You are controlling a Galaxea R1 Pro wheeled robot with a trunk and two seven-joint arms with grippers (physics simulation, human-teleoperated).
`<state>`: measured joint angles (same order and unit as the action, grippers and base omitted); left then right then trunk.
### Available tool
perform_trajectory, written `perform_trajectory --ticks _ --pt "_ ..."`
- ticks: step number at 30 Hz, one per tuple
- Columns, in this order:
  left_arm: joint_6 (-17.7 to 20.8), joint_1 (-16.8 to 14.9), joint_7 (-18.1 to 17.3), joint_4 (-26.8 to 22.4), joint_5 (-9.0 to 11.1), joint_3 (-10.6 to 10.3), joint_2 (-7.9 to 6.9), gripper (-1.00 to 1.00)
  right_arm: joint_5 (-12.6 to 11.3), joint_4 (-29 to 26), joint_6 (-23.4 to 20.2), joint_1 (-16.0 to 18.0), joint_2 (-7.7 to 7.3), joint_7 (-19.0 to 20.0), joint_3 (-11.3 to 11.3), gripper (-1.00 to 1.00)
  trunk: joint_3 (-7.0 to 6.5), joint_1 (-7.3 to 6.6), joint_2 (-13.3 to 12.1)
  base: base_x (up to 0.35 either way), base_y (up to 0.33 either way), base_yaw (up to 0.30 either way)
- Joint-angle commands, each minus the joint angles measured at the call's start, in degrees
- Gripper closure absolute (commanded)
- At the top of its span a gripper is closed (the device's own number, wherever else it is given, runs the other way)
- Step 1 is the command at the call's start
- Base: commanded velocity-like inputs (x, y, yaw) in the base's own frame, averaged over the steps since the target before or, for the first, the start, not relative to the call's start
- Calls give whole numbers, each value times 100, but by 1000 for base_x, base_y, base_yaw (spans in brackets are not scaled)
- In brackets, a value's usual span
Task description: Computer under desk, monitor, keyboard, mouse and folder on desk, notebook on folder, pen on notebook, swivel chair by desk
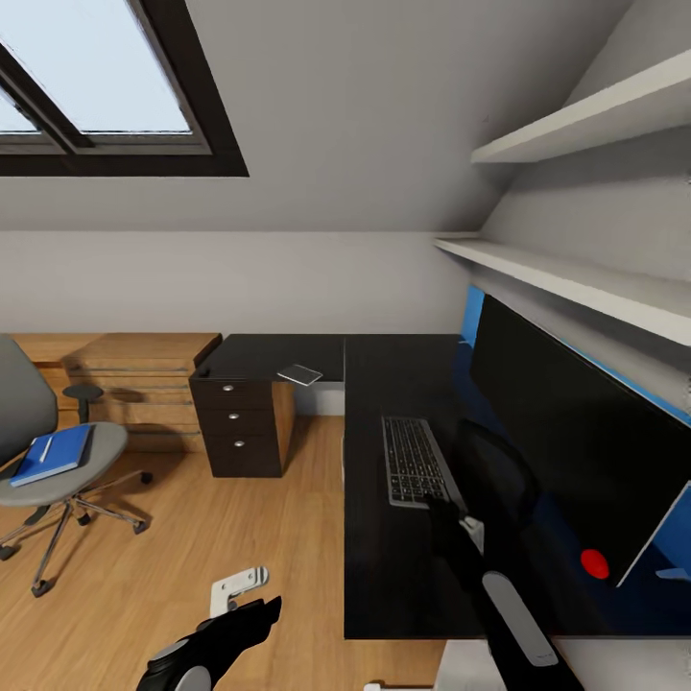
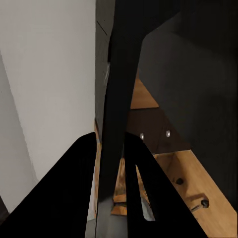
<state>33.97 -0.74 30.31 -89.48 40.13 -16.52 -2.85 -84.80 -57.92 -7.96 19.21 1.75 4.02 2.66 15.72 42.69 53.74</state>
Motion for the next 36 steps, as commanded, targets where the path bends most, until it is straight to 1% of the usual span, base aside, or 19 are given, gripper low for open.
perform_trajectory --ticks 1,9,14,17,21,25,28,32,36 --pt "4 -5 55 -8 57 -10 -5 -100 -64 110 -13 11 1 29 -2 100 7 0 6 -9 -37 0" --pt "4 -5 55 -8 61 -9 -5 -100 -63 140 -13 13 1 25 -2 100 7 0 6 -2 -46 0" --pt "4 -5 55 -8 66 16 -5 -100 -63 148 -13 13 1 -81 0 100 7 0 6 11 -18 0" --pt "4 -5 54 10 73 33 -5 -100 -63 148 -13 13 1 -92 -2 100 7 0 6 174 -2 0" --pt "2 -5 54 98 55 181 -5 -100 -63 157 -13 13 1 -94 -2 100 7 0 6 130 0 0" --pt "4 -5 48 111 74 225 -5 -100 -63 163 -11 13 1 -94 -2 100 7 0 6 158 0 0" --pt "4 -5 51 114 65 239 -5 -100 -63 239 -7 30 1 -94 -2 100 7 0 6 88 -40 0" --pt "4 -5 48 121 75 249 -5 -100 -63 439 -5 136 1 -94 -2 100 7 0 6 135 -101 0" --pt "4 -5 46 121 73 248 -5 -100 -63 481 -4 162 1 -94 -2 100 7 0 6 37 -38 0"
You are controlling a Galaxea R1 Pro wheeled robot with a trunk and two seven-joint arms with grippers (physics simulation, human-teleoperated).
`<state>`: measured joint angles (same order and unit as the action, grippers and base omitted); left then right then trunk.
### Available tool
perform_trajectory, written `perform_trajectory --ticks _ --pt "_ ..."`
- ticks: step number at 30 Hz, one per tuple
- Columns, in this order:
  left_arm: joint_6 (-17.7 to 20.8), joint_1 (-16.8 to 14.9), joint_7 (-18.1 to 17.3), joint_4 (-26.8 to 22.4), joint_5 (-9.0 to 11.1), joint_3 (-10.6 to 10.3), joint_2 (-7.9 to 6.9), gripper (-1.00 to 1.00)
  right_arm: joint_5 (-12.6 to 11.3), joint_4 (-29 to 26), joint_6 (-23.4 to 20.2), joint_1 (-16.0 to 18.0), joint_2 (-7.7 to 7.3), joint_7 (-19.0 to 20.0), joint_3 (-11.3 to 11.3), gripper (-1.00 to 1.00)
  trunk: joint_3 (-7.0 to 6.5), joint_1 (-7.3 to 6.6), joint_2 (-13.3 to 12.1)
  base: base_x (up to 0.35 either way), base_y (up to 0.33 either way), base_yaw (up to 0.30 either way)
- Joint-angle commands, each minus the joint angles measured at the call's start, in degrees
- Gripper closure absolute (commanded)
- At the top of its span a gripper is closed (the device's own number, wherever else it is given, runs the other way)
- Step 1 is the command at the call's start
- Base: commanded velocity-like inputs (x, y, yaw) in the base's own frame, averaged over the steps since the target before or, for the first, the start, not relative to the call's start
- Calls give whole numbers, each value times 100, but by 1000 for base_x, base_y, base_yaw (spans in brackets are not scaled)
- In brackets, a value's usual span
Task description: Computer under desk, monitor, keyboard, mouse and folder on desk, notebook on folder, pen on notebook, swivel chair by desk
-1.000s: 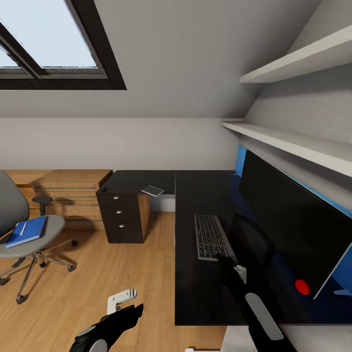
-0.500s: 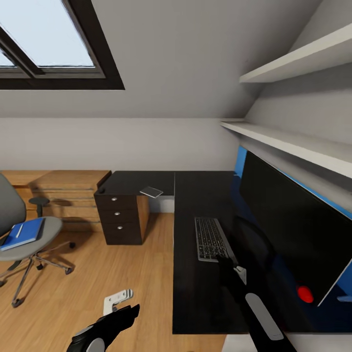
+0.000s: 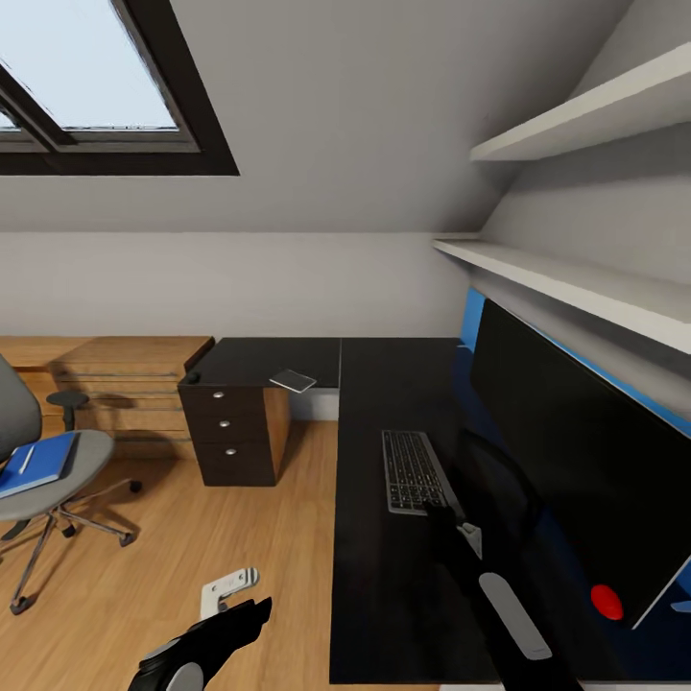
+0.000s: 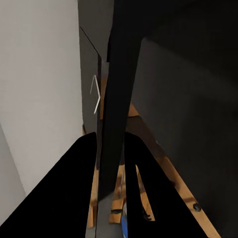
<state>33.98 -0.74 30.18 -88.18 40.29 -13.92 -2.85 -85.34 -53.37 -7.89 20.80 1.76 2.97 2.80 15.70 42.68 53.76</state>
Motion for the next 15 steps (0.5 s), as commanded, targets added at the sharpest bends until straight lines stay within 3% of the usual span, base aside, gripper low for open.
perform_trajectory --ticks 1,15 --pt "3 -5 60 -10 55 -12 -5 -100 -9 28 -11 4 0 11 -16 100 8 1 4 59 -82 0" --pt "1 -5 58 -15 49 -14 -5 -100 -9 46 -11 11 -79 11 -16 100 8 1 4 103 -92 0"
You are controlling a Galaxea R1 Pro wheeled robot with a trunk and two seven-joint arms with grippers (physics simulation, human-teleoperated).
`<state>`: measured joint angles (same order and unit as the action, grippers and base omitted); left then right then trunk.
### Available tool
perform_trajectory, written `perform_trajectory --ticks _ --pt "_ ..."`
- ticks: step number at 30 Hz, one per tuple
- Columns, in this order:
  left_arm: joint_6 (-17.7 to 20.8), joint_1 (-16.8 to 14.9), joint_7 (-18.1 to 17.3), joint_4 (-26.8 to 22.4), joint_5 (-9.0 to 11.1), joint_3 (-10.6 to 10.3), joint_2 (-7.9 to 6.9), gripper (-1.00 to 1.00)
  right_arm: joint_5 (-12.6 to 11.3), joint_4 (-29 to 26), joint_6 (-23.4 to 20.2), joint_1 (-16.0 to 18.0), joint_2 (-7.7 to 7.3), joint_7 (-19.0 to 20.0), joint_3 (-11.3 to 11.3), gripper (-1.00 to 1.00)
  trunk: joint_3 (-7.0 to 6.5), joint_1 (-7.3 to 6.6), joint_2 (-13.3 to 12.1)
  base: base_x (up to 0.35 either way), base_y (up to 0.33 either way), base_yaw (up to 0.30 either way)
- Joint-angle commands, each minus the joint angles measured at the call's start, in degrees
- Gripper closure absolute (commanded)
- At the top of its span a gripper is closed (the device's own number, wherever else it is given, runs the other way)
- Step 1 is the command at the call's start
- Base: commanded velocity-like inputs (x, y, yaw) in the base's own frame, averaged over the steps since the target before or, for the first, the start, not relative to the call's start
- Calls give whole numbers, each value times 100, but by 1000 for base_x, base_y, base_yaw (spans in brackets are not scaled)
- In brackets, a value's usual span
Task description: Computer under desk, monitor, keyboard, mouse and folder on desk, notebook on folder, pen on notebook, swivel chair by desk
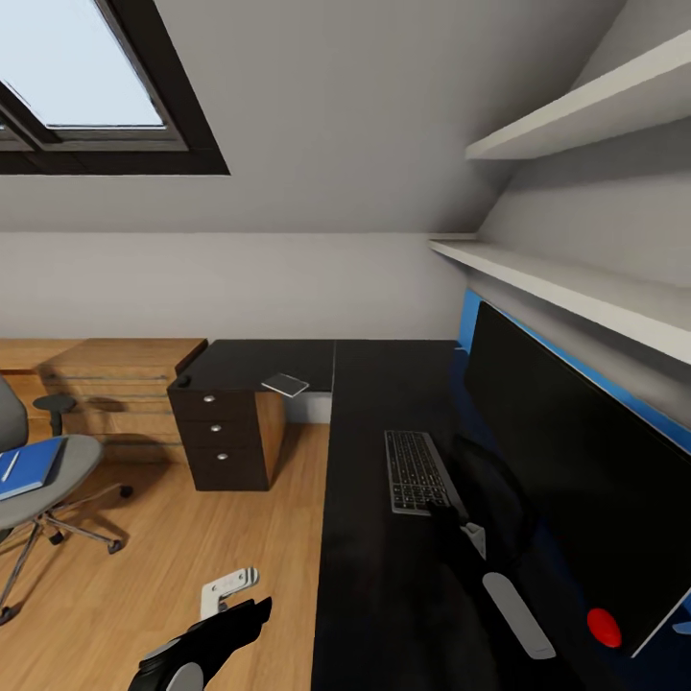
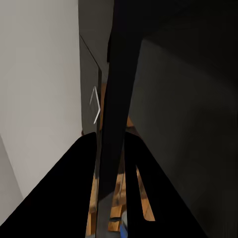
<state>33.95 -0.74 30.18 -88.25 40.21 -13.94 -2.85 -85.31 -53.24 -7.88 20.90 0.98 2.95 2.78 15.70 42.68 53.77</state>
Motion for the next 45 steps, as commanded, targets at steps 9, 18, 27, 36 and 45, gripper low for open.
perform_trajectory --ticks 9,18,27,36,45 --pt "4 -5 59 -8 54 -12 -5 -100 -12 33 -16 2 -1 12 -14 100 8 2 4 22 -14 0" --pt "3 -5 59 -8 54 -12 -5 -100 -10 30 -19 2 -1 12 -7 -100 8 2 4 0 0 0" --pt "0 -5 59 -8 55 -10 -5 -100 -8 24 -17 2 -1 12 -5 -100 8 2 4 0 0 0" --pt "4 -5 59 -8 55 -5 -5 -100 -8 24 -15 2 -1 12 -5 -100 8 2 4 -135 0 0" --pt "4 -5 56 -8 57 -3 -5 -100 -5 28 -14 2 -1 12 -5 -100 8 2 4 -327 0 0"
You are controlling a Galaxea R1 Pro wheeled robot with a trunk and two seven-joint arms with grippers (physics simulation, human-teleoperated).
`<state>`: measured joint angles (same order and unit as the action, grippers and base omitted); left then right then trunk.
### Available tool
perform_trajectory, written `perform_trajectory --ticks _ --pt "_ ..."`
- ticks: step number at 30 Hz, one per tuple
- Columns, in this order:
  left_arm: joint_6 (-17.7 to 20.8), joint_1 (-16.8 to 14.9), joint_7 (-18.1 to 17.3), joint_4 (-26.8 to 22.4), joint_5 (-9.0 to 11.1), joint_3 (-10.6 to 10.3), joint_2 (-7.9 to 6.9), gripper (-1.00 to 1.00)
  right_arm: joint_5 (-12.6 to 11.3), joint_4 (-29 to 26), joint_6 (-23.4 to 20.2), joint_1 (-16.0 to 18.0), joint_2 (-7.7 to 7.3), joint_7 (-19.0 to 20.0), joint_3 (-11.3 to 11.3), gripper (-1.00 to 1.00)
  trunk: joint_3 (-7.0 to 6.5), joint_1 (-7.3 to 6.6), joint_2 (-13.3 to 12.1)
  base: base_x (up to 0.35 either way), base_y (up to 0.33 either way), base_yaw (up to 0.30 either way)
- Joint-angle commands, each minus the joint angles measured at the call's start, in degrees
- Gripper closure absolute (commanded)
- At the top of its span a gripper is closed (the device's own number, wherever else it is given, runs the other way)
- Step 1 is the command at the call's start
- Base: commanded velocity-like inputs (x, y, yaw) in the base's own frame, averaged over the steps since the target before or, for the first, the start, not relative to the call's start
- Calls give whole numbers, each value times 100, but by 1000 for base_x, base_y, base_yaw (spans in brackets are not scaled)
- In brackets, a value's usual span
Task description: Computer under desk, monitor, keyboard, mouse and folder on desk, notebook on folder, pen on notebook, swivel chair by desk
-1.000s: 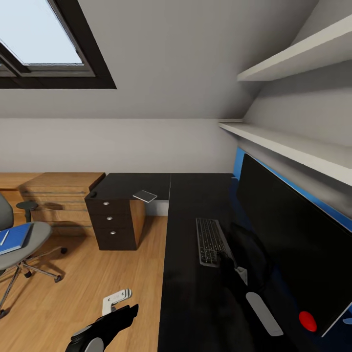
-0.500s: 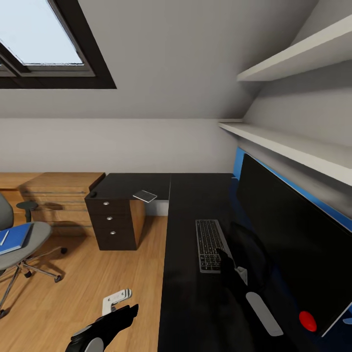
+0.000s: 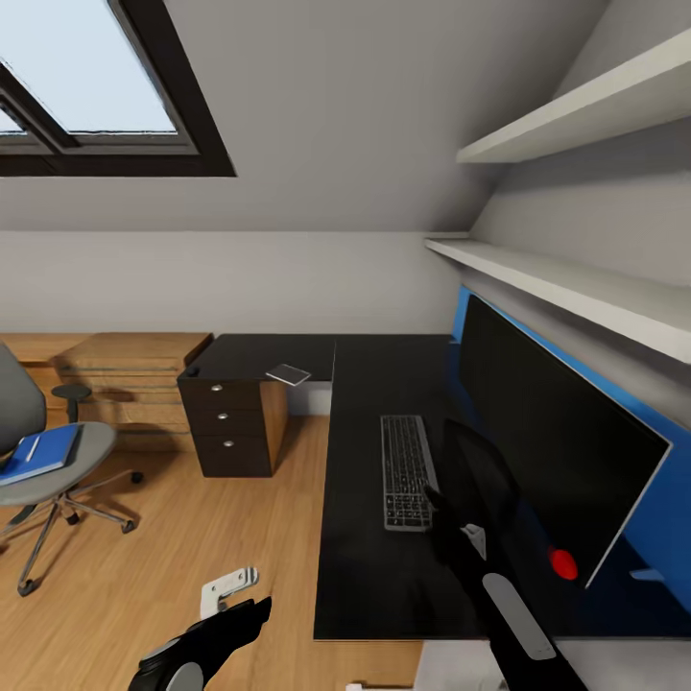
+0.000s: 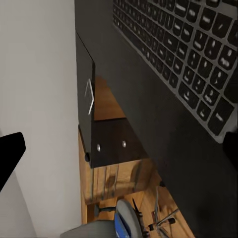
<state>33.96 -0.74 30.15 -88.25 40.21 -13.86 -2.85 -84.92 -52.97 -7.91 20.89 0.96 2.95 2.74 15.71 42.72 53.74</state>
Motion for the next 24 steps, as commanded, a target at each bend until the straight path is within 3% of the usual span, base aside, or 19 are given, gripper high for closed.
perform_trajectory --ticks 1,17,24 --pt "4 -5 58 -8 57 -12 -5 -100 -44 2 -13 3 0 13 -2 -100 8 -3 6 -335 0 0" --pt "5 -5 57 -2 70 126 -5 -100 -35 87 -13 3 5 12 3 -100 8 -3 6 -335 0 0" --pt "-17 -5 58 363 51 460 -5 -100 169 300 -9 3 37 15 49 -100 8 -3 6 -335 0 0"
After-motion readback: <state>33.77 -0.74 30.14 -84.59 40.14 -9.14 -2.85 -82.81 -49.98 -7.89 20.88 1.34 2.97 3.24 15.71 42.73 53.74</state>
